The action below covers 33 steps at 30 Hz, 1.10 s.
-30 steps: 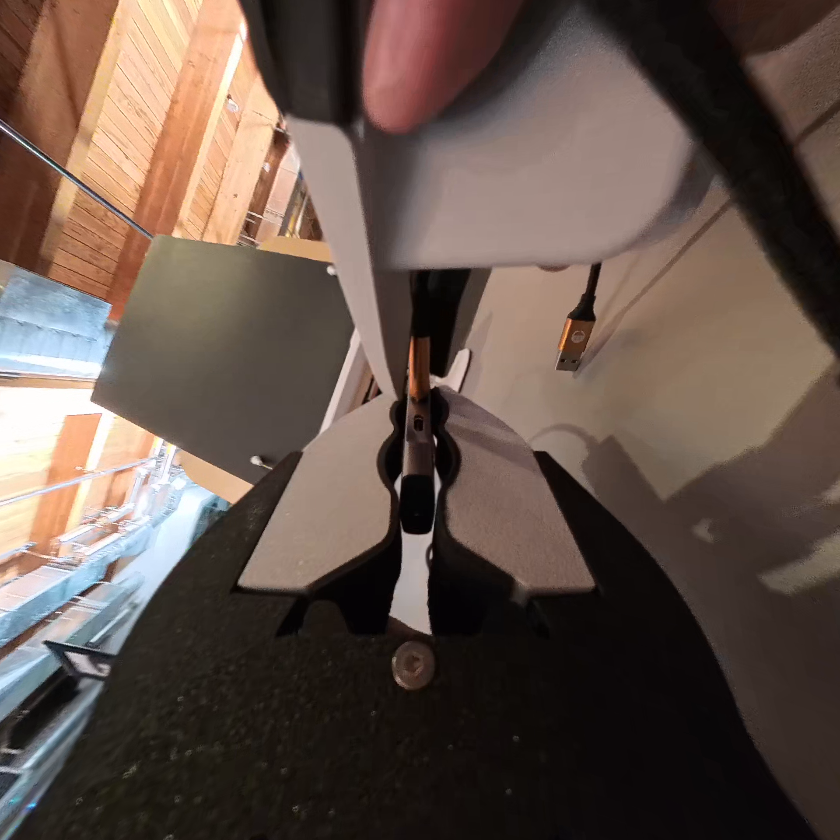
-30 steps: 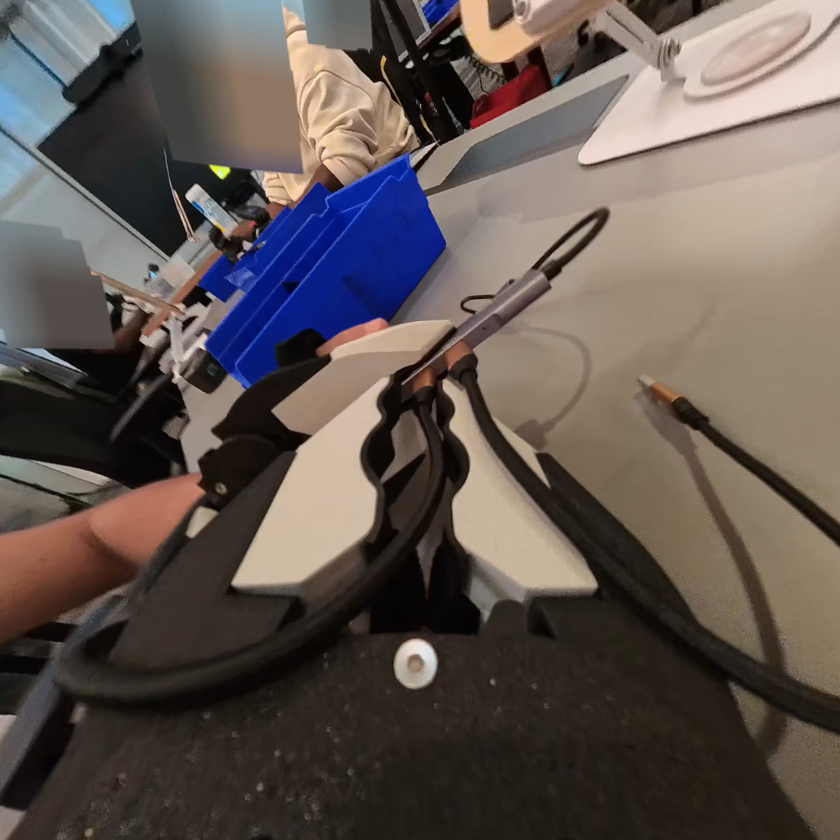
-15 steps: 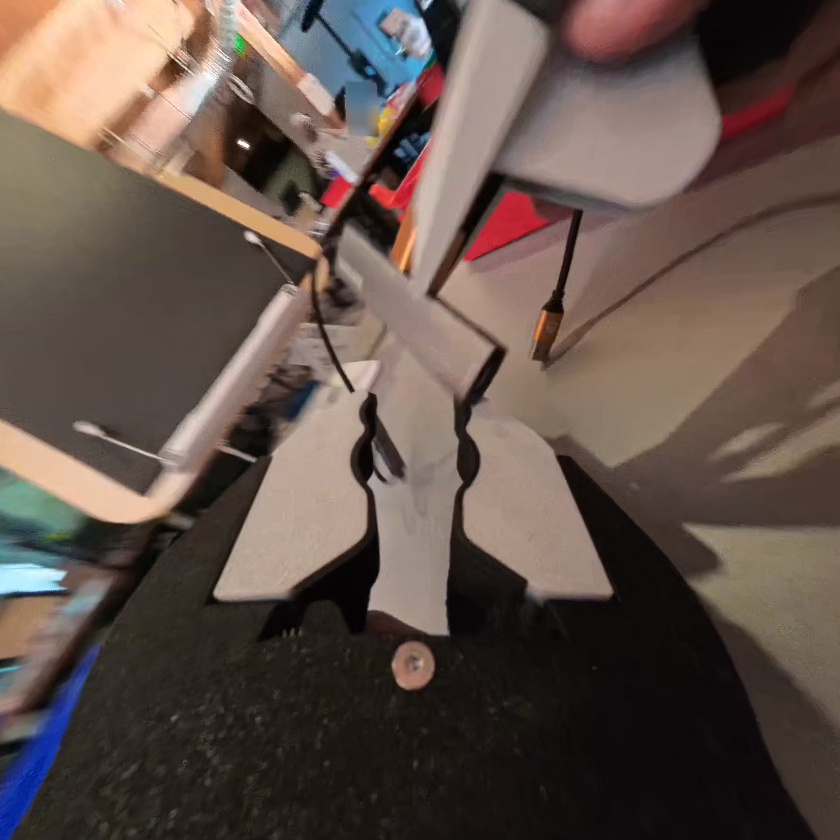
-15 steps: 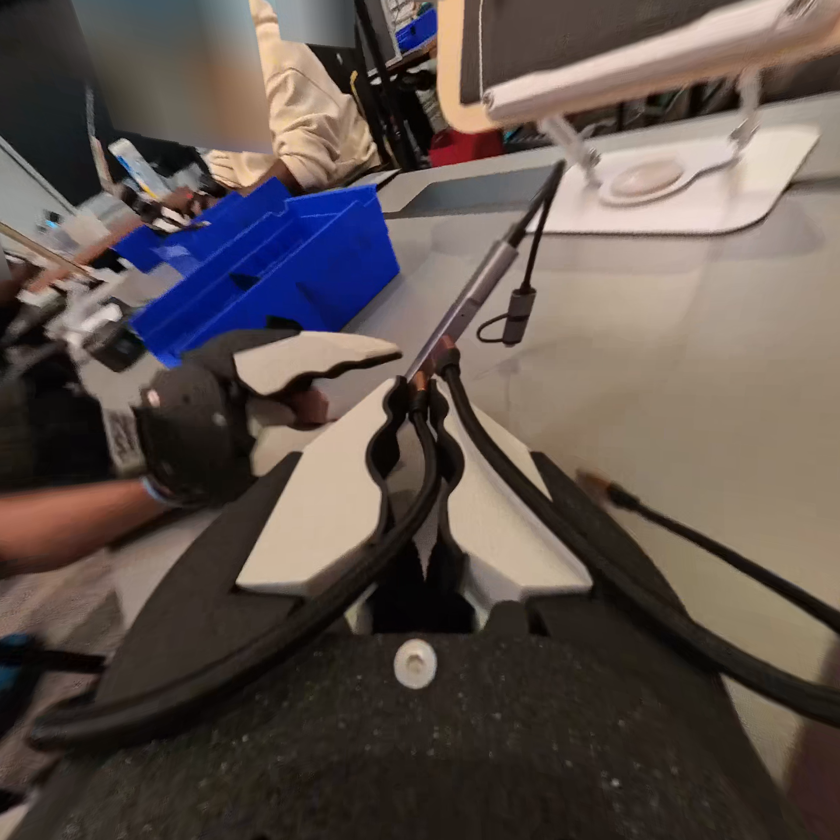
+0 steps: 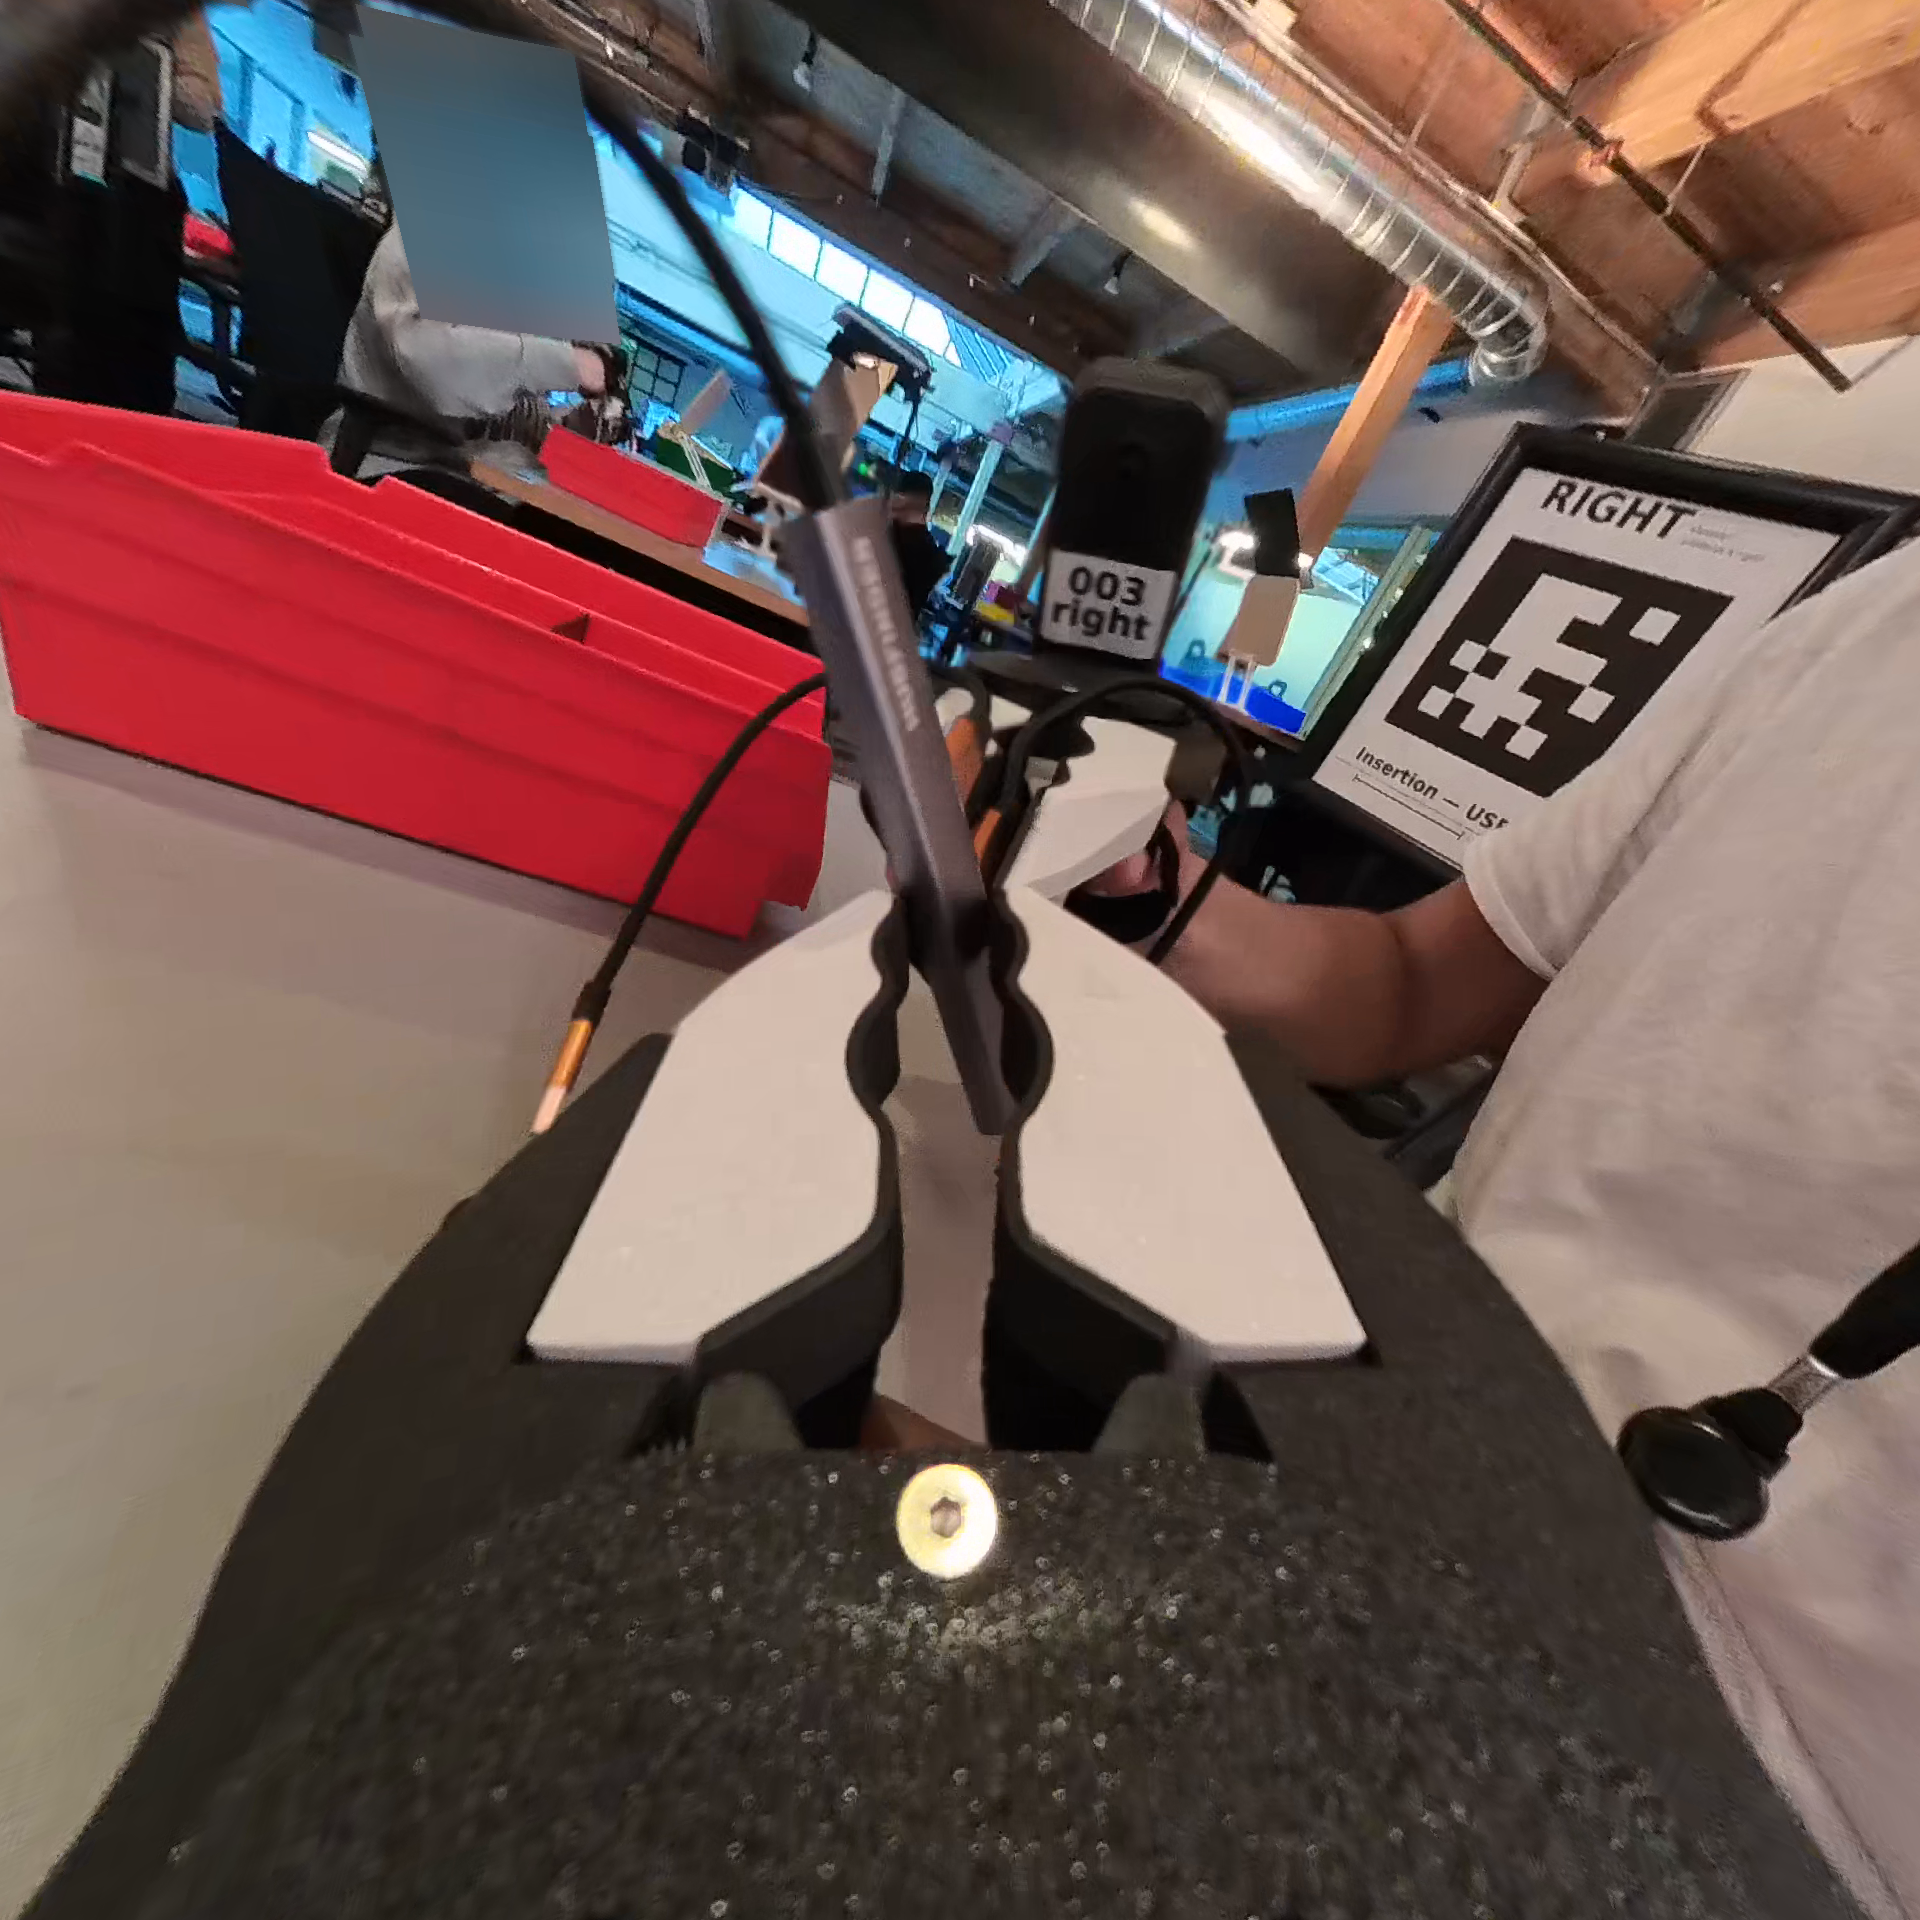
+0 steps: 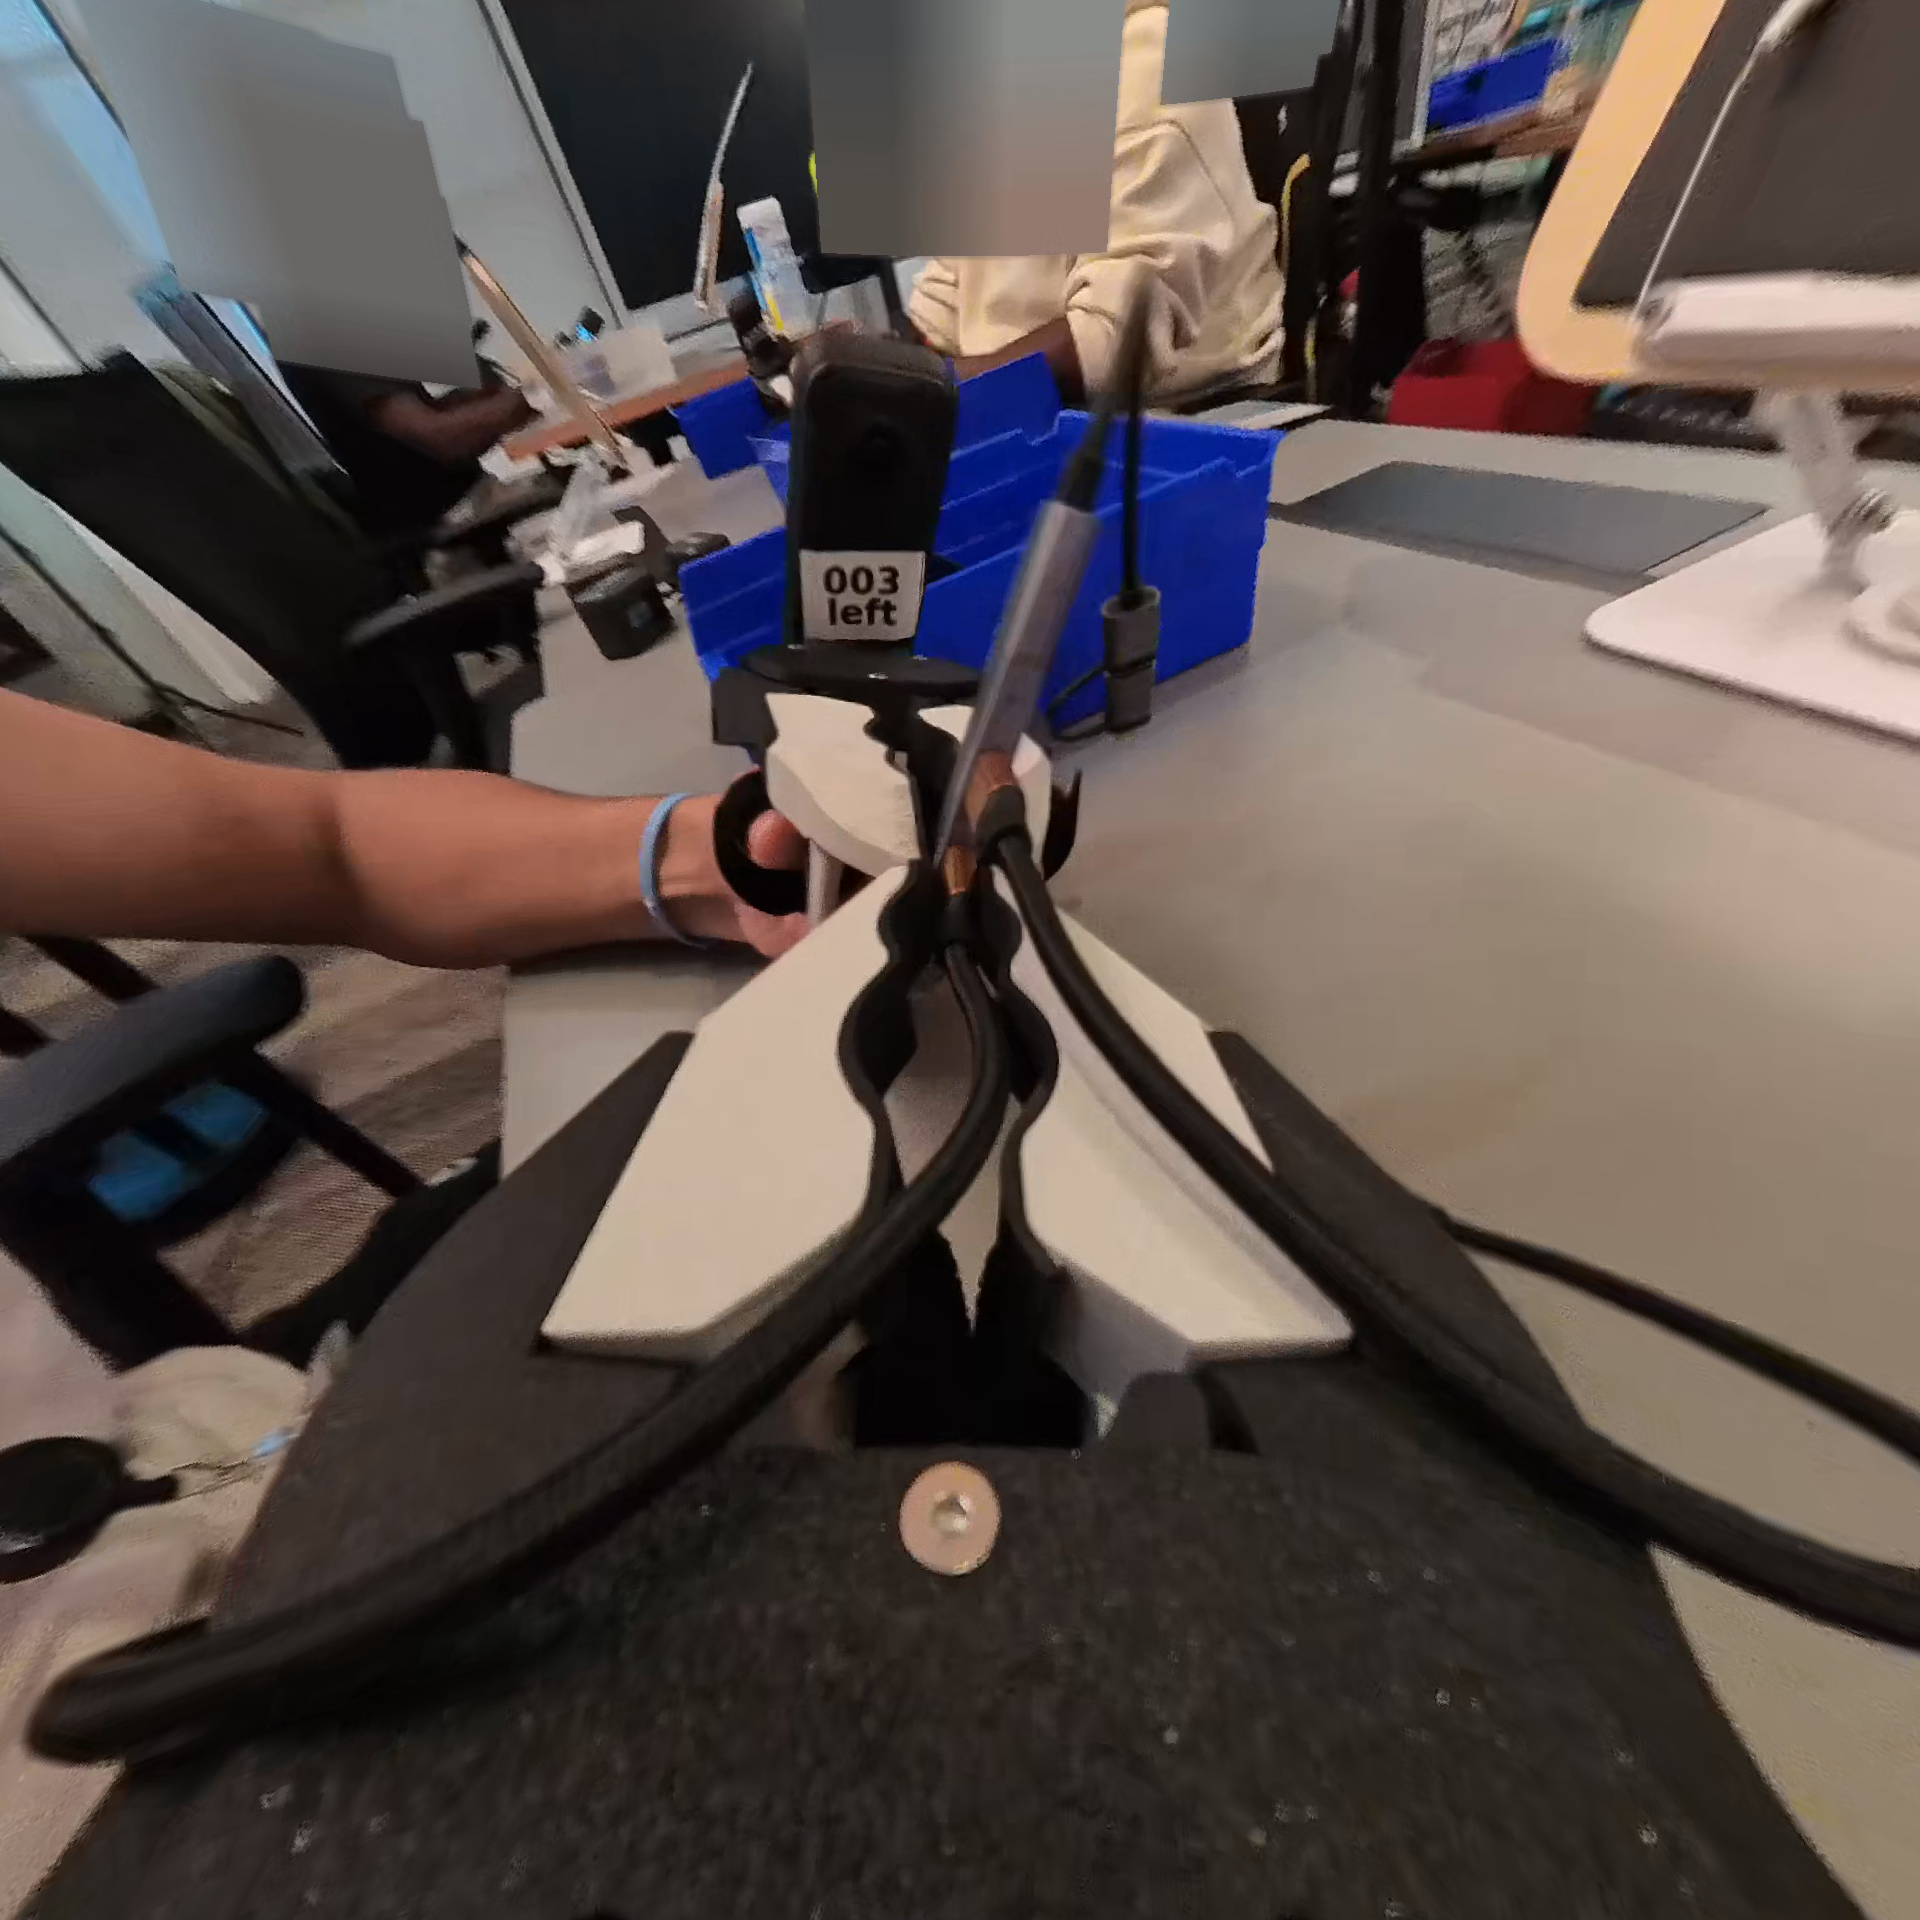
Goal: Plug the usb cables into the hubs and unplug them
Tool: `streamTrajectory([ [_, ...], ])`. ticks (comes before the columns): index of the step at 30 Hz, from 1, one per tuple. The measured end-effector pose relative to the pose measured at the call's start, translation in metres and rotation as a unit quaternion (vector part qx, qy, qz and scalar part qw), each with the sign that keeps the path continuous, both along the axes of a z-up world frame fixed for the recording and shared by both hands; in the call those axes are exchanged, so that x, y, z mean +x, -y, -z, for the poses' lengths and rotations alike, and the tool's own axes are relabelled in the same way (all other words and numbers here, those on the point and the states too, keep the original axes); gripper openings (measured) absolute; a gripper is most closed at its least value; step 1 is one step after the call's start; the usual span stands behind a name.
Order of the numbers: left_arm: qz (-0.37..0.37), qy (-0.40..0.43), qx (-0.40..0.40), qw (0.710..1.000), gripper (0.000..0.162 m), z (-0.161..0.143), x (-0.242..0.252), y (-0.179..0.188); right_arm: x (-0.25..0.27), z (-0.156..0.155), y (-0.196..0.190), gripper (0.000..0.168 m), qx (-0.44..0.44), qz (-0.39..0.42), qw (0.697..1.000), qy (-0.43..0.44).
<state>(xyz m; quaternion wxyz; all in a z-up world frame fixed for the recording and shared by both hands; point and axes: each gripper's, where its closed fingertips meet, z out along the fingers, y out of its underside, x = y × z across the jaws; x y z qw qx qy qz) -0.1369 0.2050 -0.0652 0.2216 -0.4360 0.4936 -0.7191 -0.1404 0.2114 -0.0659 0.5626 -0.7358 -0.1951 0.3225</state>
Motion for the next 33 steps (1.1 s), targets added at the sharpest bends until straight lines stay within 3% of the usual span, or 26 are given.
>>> streamTrajectory([
  [7, -0.004, -0.019, 0.015, 1.000, 0.009, 0.007, 0.003, 0.002, 0.005, -0.002, 0.002, 0.005, -0.028, -0.028, 0.994, -0.105],
  [21, 0.040, -0.005, -0.021, 0.999, 0.009, -0.001, -0.004, 0.012, -0.001, -0.004, 0.013, 0.005, -0.013, -0.028, 0.998, -0.050],
  [27, 0.051, 0.000, 0.050, 0.997, 0.009, -0.001, -0.011, 0.019, -0.007, -0.005, 0.022, 0.005, -0.004, -0.047, 0.998, -0.039],
  [33, 0.051, 0.012, 0.067, 0.996, 0.009, -0.003, -0.012, 0.024, -0.007, -0.006, 0.027, 0.005, 0.010, -0.054, 0.998, -0.020],
])
